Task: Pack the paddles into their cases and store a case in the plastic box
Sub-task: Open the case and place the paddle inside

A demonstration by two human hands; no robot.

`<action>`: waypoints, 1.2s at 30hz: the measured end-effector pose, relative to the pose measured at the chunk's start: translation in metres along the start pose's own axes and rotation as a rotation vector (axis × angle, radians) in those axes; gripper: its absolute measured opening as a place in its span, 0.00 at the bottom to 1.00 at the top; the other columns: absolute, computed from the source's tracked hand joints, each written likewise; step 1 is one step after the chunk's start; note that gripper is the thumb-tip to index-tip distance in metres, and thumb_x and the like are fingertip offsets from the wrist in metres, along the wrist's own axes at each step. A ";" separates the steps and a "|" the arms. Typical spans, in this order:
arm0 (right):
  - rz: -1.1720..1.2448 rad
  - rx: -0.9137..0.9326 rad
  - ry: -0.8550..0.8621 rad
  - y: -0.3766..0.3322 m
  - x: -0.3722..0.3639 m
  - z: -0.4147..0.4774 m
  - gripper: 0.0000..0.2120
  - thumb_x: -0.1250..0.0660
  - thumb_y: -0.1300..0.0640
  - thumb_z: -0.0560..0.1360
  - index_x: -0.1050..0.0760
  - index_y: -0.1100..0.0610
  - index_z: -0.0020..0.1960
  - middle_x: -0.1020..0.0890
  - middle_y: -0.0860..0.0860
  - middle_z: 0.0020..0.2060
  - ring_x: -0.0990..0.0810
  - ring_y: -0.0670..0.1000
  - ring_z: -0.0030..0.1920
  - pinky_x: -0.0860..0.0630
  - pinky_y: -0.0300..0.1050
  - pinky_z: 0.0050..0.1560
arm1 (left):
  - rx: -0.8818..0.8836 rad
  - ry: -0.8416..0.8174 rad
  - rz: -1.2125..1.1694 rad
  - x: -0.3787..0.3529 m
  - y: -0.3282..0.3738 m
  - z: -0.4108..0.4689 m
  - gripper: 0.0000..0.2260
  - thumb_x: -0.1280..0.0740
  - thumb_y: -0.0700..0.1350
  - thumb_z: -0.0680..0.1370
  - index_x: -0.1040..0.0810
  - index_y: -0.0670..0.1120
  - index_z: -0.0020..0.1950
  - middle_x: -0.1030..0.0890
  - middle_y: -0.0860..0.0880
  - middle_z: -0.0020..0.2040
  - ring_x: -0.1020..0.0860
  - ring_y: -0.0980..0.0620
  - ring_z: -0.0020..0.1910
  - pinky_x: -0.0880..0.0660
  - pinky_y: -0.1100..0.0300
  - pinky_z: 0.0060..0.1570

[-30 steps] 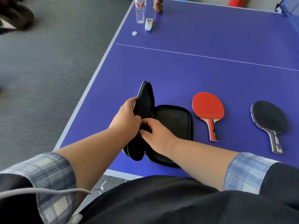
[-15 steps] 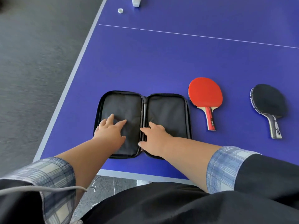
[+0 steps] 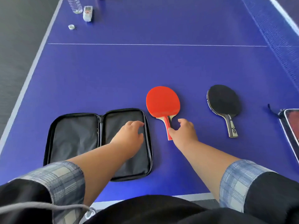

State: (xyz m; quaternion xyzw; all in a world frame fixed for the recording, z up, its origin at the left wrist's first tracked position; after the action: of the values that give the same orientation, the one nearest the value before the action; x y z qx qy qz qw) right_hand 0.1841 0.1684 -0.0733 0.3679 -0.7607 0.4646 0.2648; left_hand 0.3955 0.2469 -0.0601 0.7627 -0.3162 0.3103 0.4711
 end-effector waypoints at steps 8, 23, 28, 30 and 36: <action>0.316 -0.051 -0.137 -0.005 0.018 0.066 0.29 0.39 0.50 0.81 0.41 0.50 0.80 0.36 0.49 0.78 0.34 0.52 0.75 0.33 0.53 0.72 | 0.387 0.042 -0.502 -0.027 0.069 0.078 0.10 0.40 0.43 0.75 0.28 0.46 0.55 0.22 0.45 0.46 0.29 0.47 0.32 0.30 0.58 0.32; 0.417 -0.038 -0.137 -0.016 0.008 0.083 0.21 0.29 0.49 0.71 0.24 0.46 0.63 0.21 0.50 0.58 0.19 0.49 0.49 0.19 0.48 0.50 | 0.443 0.341 -0.586 -0.029 0.043 0.074 0.24 0.32 0.53 0.76 0.29 0.53 0.71 0.25 0.52 0.63 0.23 0.63 0.45 0.30 0.69 0.37; 0.459 0.069 -0.210 -0.049 -0.022 0.036 0.20 0.29 0.51 0.71 0.25 0.48 0.63 0.23 0.51 0.60 0.20 0.46 0.46 0.23 0.38 0.41 | 0.493 0.526 -0.665 0.009 -0.002 0.033 0.17 0.34 0.53 0.77 0.26 0.53 0.65 0.21 0.58 0.54 0.23 0.66 0.44 0.32 0.70 0.36; 0.425 0.113 -0.232 -0.060 -0.038 0.013 0.20 0.29 0.52 0.72 0.28 0.44 0.62 0.27 0.49 0.59 0.24 0.41 0.42 0.29 0.31 0.32 | 0.548 0.557 -0.685 0.018 -0.026 0.013 0.15 0.34 0.53 0.77 0.26 0.54 0.63 0.20 0.60 0.48 0.22 0.65 0.41 0.30 0.66 0.34; 0.256 0.181 -0.314 -0.073 -0.083 -0.034 0.33 0.27 0.53 0.73 0.34 0.47 0.75 0.31 0.50 0.64 0.25 0.44 0.46 0.27 0.43 0.51 | 0.672 0.461 -0.602 0.015 -0.094 -0.032 0.14 0.35 0.55 0.76 0.28 0.54 0.60 0.19 0.57 0.47 0.22 0.59 0.38 0.32 0.61 0.30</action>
State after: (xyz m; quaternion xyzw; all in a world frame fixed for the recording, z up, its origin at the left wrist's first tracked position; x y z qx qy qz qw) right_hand 0.2939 0.2038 -0.0830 0.3583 -0.7884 0.4977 0.0478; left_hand 0.4717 0.3069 -0.0857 0.8413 0.1472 0.4056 0.3256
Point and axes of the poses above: each hand's wrist, its own z-axis towards the middle knuckle, its own x-axis out of the back of the hand, y = z × x, the point moved 5 cm from there along z, towards the middle knuckle
